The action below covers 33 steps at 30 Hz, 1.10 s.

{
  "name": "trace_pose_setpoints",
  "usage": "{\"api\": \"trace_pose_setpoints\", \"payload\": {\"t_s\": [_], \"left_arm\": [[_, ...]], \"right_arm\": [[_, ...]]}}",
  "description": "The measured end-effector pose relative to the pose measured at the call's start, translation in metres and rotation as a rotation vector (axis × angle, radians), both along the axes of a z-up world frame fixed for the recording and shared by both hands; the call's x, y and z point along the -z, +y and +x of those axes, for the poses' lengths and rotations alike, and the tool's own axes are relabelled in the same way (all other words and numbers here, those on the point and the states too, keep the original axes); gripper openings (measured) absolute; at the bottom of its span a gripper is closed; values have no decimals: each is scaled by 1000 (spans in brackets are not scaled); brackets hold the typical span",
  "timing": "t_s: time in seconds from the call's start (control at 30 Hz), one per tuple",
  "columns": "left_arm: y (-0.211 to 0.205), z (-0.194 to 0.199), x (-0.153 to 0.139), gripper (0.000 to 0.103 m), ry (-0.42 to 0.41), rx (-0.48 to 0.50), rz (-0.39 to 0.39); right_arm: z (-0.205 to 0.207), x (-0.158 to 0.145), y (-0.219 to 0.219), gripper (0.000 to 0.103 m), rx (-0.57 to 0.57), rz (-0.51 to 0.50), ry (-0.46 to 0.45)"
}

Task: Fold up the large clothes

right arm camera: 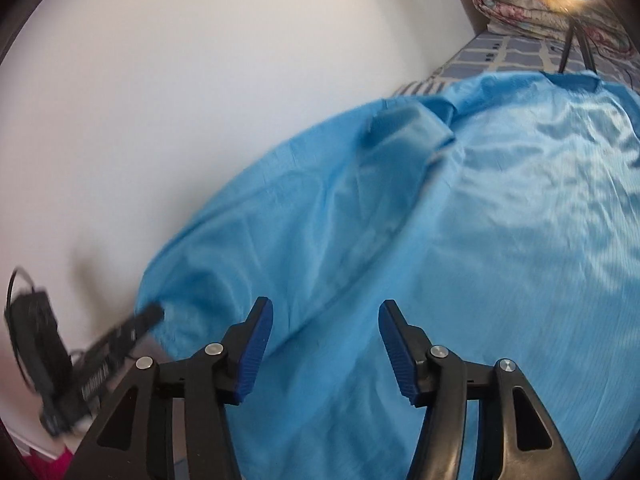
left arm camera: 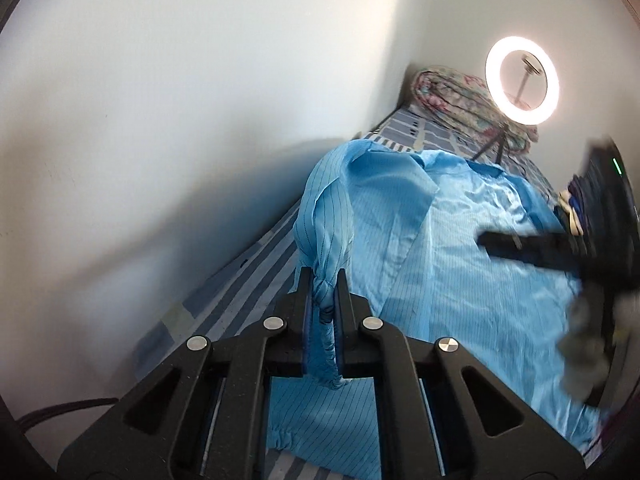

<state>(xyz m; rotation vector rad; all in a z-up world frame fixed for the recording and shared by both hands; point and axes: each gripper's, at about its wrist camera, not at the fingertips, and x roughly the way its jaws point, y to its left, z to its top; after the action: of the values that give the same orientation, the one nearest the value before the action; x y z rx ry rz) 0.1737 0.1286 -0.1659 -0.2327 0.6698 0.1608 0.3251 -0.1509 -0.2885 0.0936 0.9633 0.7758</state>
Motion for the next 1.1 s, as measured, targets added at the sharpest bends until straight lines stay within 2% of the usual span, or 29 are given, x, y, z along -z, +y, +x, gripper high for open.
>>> {"api": "trace_pose_setpoints", "payload": {"t_s": [0.2,0.43,0.47,0.53,0.6,0.67,0.83,0.97,1.1], "left_arm": [[-19,-12,0,6,-11,77,114],[-44,-21,5,6,-19,170,227],[-47,-22,5,6,-21,185,231],[-48,-25,5,6,-23,210,231],[-52,-27,6,6,-22,237,232],[-54,-29,7,6,-18,257,228],[-56,-35,8,6,-19,292,193],[-61,-47,8,6,-16,336,188],[-71,-60,9,6,-5,402,182]], "right_arm": [[33,-12,49,67,0,16,54],[65,-4,92,67,39,81,174],[69,-2,97,64,46,81,187],[75,4,106,51,63,54,205],[78,14,111,18,64,27,228],[77,17,111,2,66,13,229],[67,3,82,0,93,44,183],[50,-10,38,0,130,88,149],[24,-1,-13,0,199,133,160]]}}
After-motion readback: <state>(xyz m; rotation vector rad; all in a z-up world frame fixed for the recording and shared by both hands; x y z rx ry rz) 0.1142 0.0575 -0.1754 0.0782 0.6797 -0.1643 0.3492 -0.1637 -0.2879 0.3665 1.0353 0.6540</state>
